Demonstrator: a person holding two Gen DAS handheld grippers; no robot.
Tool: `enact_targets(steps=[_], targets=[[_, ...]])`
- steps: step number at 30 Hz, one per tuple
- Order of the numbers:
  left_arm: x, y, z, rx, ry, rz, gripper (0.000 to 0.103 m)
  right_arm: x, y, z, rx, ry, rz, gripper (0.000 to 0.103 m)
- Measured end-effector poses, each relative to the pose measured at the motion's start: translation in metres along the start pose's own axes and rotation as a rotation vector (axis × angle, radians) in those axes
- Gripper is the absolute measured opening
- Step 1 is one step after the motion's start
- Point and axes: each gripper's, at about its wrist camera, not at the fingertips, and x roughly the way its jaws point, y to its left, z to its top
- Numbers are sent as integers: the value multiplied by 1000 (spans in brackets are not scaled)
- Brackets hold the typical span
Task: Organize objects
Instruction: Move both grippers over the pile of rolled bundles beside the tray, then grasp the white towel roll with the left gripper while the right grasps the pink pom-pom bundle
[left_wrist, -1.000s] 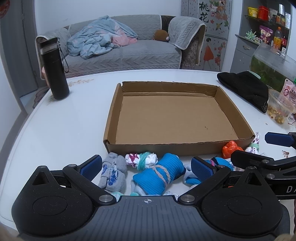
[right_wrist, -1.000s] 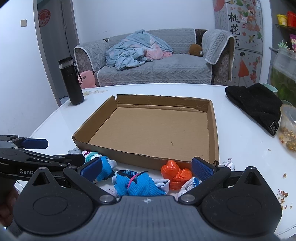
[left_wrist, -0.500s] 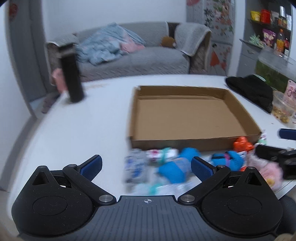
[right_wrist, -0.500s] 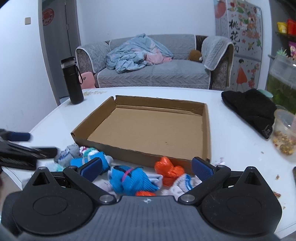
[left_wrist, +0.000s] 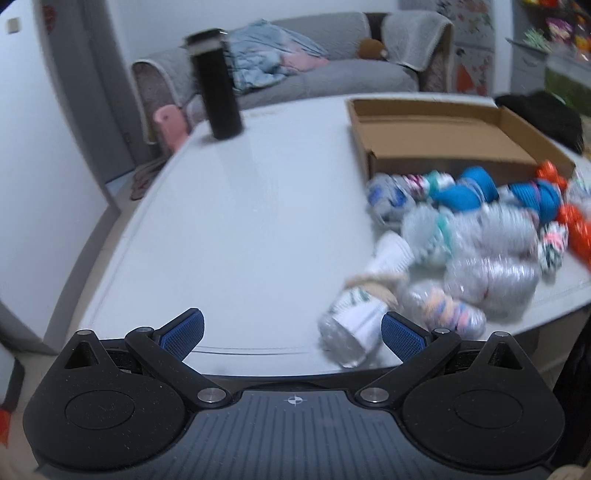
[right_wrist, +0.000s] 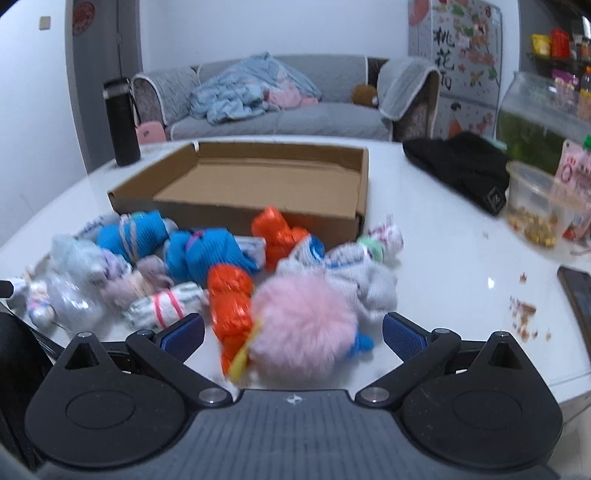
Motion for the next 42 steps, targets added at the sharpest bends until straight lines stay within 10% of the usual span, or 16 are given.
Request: enact_targets(steps=[18,32,42], targets=[[38,-1,3,114,-60,-106,91,0,-24,-11,163,-39,66,102],[40,1,3,62,-93,-219,52,3,-40,-20,301,-51,85,56],[40,1,3,41,-104,-208,51,1,-48,-24,337,-54,33,65]])
